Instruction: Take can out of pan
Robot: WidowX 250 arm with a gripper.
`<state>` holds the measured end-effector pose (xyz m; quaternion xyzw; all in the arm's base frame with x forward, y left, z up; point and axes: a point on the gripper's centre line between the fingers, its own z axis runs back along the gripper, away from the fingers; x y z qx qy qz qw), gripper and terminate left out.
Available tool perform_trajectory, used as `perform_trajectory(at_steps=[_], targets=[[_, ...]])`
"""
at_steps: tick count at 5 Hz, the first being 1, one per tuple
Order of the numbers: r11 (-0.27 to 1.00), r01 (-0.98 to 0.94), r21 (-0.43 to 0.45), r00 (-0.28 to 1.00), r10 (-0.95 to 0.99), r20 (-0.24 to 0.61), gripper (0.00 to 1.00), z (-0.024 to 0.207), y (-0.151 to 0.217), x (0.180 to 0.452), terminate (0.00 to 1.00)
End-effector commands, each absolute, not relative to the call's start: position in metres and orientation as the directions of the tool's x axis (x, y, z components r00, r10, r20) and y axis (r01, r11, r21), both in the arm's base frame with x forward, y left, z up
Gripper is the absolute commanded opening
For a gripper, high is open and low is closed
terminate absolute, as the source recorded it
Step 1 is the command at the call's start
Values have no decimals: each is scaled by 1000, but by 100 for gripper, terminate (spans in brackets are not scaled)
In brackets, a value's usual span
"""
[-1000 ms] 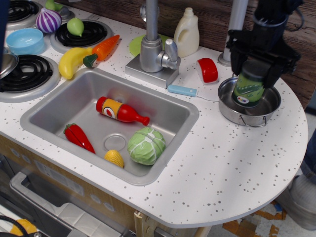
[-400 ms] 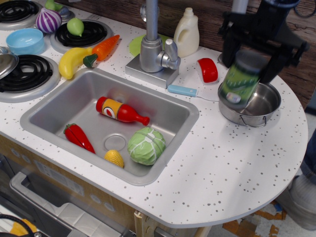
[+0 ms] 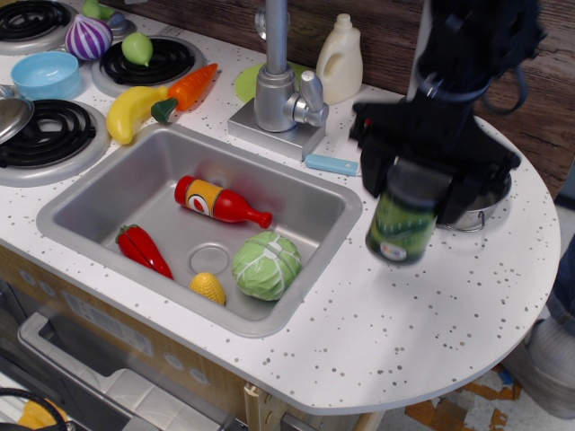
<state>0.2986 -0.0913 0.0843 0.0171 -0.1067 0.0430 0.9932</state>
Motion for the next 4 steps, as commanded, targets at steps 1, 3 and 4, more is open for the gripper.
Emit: perform_trajectory(at_steps=[1, 3, 4], targets=[[994, -99, -45, 956, 107, 273, 100, 84, -91, 297, 0], [994, -99, -45, 956, 107, 273, 100, 84, -91, 297, 0], [994, -99, -45, 956, 107, 273, 100, 84, -91, 297, 100]])
